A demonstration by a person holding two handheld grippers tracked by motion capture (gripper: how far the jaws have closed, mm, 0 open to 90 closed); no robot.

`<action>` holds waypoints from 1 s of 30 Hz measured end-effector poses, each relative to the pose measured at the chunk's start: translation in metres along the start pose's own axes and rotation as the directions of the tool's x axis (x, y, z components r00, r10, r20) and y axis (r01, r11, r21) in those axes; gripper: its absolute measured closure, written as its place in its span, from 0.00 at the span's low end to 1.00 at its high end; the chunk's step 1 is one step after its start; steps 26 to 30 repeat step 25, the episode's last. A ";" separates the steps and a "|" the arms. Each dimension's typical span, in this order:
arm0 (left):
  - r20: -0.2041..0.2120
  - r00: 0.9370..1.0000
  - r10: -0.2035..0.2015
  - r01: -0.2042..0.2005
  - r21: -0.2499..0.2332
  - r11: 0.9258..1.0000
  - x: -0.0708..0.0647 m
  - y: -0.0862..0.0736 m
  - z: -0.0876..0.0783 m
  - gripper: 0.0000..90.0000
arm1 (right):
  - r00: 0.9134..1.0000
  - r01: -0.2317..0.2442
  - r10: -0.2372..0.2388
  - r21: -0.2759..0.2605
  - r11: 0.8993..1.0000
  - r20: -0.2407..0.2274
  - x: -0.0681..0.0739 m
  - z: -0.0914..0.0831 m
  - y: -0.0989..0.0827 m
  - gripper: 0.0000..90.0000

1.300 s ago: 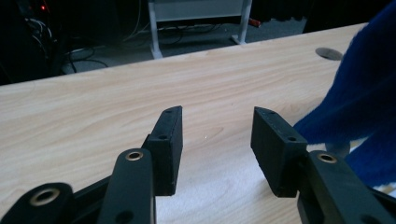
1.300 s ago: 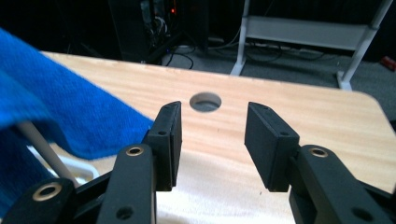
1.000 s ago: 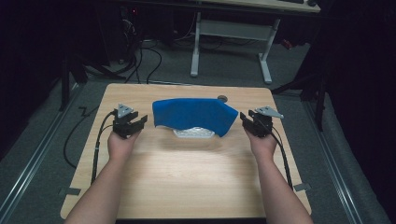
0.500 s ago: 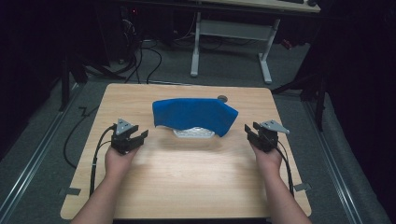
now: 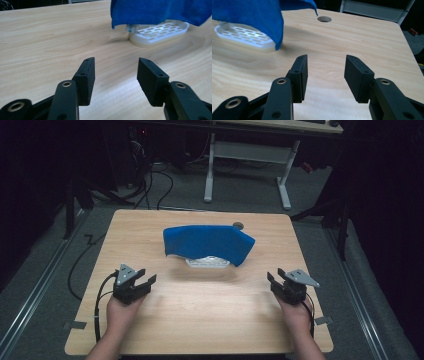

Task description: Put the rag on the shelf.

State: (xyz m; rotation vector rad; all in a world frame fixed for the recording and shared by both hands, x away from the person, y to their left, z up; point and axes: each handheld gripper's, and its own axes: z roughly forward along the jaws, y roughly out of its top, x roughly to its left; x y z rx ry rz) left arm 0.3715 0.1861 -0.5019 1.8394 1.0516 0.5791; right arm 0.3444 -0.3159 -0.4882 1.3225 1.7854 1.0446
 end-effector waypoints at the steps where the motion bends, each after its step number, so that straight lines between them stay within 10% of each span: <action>1: 0.000 1.000 0.007 -0.007 0.004 1.000 -0.002 -0.002 -0.002 0.54 | 1.000 0.002 -0.002 0.001 1.000 0.005 0.001 -0.005 -0.003 0.60; 15: 0.035 0.998 0.044 -0.046 0.046 0.998 -0.031 -0.036 -0.036 0.50 | 1.000 -0.004 0.005 0.027 1.000 -0.018 0.015 -0.051 -0.036 0.55; 30: 0.051 0.999 0.010 -0.013 0.060 0.998 -0.026 -0.037 -0.034 0.49 | 1.000 -0.017 0.018 0.040 0.999 -0.018 0.013 -0.048 -0.038 0.55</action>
